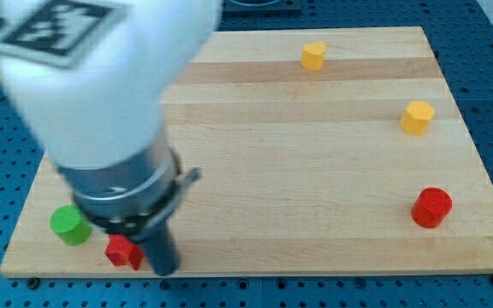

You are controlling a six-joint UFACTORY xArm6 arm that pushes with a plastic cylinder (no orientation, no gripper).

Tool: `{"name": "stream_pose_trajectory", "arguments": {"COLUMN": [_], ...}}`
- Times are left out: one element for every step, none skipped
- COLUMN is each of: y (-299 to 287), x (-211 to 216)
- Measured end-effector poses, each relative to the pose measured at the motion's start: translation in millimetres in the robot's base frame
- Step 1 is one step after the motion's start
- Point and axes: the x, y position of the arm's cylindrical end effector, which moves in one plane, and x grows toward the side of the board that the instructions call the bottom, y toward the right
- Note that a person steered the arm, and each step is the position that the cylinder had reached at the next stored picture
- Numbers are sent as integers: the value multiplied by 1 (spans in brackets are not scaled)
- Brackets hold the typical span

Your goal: Push the red circle diagonal bottom left to the yellow hexagon

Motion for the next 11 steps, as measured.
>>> {"name": "stream_pose_trajectory", "arguments": {"y": [-48, -58, -38, 44, 167, 290, 408, 432, 372, 287, 214], "x": [0, 0, 0, 0, 0, 0, -9, -47, -54, -54, -54]}}
